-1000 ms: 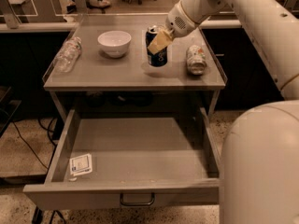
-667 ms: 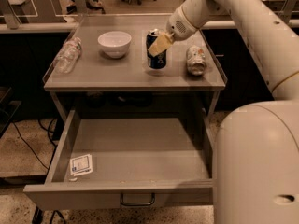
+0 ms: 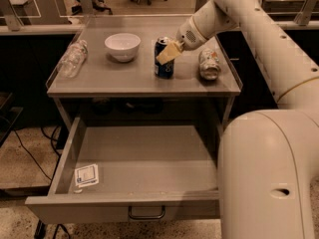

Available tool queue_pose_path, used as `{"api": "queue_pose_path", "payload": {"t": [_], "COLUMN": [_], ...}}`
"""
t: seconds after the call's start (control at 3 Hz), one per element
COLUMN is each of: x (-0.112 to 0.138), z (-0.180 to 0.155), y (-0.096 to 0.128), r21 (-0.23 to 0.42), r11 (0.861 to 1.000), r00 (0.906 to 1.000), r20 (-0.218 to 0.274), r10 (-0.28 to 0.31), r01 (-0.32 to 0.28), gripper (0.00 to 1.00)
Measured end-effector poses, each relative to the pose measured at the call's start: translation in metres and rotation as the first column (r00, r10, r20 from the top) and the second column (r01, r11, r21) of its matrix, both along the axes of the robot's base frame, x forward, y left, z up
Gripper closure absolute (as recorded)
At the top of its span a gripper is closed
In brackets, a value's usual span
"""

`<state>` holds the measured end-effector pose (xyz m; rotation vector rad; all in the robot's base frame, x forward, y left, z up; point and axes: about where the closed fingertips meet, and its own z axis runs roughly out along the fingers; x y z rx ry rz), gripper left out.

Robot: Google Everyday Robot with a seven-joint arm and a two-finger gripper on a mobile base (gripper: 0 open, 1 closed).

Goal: Pick pepsi can from top drawer and place on counter

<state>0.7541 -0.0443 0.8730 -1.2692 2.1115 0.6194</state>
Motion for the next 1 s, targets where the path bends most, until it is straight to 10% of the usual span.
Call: {"api": "queue_pose_path", "payload": {"t": [0.33,1.0], "x": [0.0005,0.0006], "z": [0.0024,0.0024], "y": [0.0001,0.0002], "r21": [0.002,0.002], "r11": [1.0,1.0], "r00": [1.0,1.0], "r20": [0.001,0.0], "r10": [0.0,0.001], "r01": [0.0,-0.001], "gripper": [1.0,0.59]}}
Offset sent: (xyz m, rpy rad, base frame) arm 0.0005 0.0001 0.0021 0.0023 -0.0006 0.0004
